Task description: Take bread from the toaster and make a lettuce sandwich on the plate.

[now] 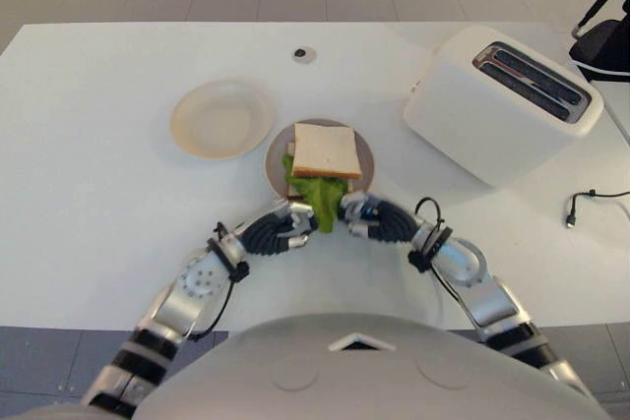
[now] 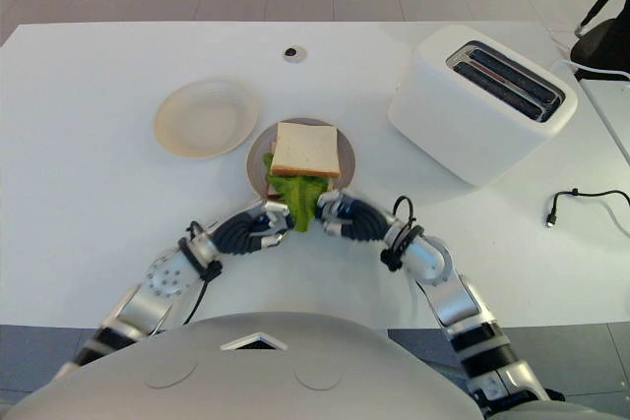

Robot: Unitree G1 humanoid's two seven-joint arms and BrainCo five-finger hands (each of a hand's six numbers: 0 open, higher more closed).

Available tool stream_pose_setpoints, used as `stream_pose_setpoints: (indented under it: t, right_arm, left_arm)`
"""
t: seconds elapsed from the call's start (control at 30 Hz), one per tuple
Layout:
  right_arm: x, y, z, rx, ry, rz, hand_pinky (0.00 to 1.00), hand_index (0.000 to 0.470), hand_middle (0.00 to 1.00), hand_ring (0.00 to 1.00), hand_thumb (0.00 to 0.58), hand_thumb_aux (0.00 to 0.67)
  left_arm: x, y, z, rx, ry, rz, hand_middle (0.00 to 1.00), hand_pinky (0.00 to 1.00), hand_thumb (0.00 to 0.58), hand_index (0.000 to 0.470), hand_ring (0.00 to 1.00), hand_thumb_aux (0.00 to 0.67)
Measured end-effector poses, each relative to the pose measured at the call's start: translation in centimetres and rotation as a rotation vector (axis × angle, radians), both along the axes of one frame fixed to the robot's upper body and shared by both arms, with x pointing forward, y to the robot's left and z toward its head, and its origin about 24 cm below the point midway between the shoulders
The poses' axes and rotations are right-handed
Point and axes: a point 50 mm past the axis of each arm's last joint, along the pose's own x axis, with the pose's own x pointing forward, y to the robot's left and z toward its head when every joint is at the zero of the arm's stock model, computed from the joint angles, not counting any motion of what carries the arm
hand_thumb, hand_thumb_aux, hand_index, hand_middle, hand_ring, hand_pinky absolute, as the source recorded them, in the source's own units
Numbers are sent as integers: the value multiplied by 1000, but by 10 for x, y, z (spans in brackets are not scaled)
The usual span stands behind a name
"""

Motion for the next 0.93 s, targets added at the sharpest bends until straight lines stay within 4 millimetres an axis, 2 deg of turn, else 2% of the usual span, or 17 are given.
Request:
stream_pose_setpoints:
  t: [0.03, 0.07, 0.1, 0.13, 0.17, 0.2, 0.23, 0.27, 0.3, 0.33, 0.37, 0.4, 0.43, 0.5, 0.6, 0.77, 0.93]
  right_arm:
    - [6, -2, 1, 11, -17, -53, 1000, 470, 1000, 1000, 580, 670]
    - [9, -4, 1, 18, -23, -85, 1000, 470, 1000, 1000, 580, 670]
    - [12, -4, 1, 31, -29, -124, 1000, 470, 1000, 1000, 580, 670]
    - [13, -3, 1, 35, -34, -137, 1000, 470, 1000, 1000, 580, 670]
    - [13, -2, 0, 39, -36, -140, 1000, 463, 1000, 1000, 580, 659]
    - [12, -1, 1, 50, -42, -140, 1000, 426, 1000, 1000, 575, 607]
    - [11, 0, 1, 60, -49, -137, 1000, 394, 1000, 1000, 565, 562]
    - [9, 1, 5, 100, -61, -131, 1000, 352, 1000, 1000, 543, 502]
    - [7, 2, 8, 126, -74, -125, 918, 280, 918, 918, 485, 399]
    - [5, 1, 12, 156, -88, -128, 655, 133, 655, 655, 281, 189]
    - [4, -1, 18, 197, -108, -133, 0, 0, 0, 0, 0, 0]
    - [3, -2, 24, 226, -132, -139, 0, 0, 0, 0, 0, 0]
    - [3, -5, 32, 268, -168, -151, 0, 0, 0, 0, 0, 0]
    - [2, -6, 47, 353, -228, -158, 0, 0, 0, 0, 0, 0]
    - [1, -2, 54, 392, -256, -128, 0, 0, 0, 0, 0, 0]
    - [-1, 6, 54, 422, -265, -103, 0, 0, 0, 0, 0, 0]
    - [5, -8, 57, 387, -338, -205, 0, 0, 0, 0, 0, 0]
  left_arm:
    - [7, -4, -1, -5, -15, 26, 1000, 1000, 580, 470, 1000, 670]
    - [12, -5, -2, -2, -33, 57, 1000, 1000, 549, 361, 1000, 515]
    - [25, -8, -4, 8, -66, 125, 1000, 1000, 551, 365, 1000, 520]
    - [35, -10, -4, 24, -97, 172, 1000, 1000, 506, 302, 1000, 431]
    - [42, -9, -3, 37, -129, 219, 1000, 1000, 480, 275, 1000, 391]
    - [48, -7, -2, 50, -174, 272, 1000, 1000, 449, 247, 1000, 352]
    - [50, -5, -1, 49, -193, 296, 1000, 1000, 304, 146, 1000, 208]
    - [50, -1, 1, 24, -222, 331, 886, 886, 230, 105, 886, 150]
    - [48, 2, 2, -12, -230, 349, 620, 620, 0, 0, 620, 0]
    - [45, 6, 5, -55, -239, 357, 259, 259, 0, 0, 259, 0]
    - [38, 9, 11, -132, -242, 355, 94, 94, 0, 0, 94, 0]
    - [30, 11, 15, -218, -223, 350, 16, 16, 0, 0, 16, 0]
    - [20, 12, 22, -329, -198, 331, 0, 0, 0, 0, 0, 0]
    - [1, 9, 41, -527, -152, 220, 0, 0, 0, 0, 0, 0]
    - [-15, 8, 59, -718, -80, 100, 0, 0, 0, 0, 0, 0]
    - [-6, 25, 72, -883, -67, 157, 0, 0, 0, 0, 0, 0]
    - [8, 36, 72, -888, -139, 312, 0, 0, 0, 0, 0, 0]
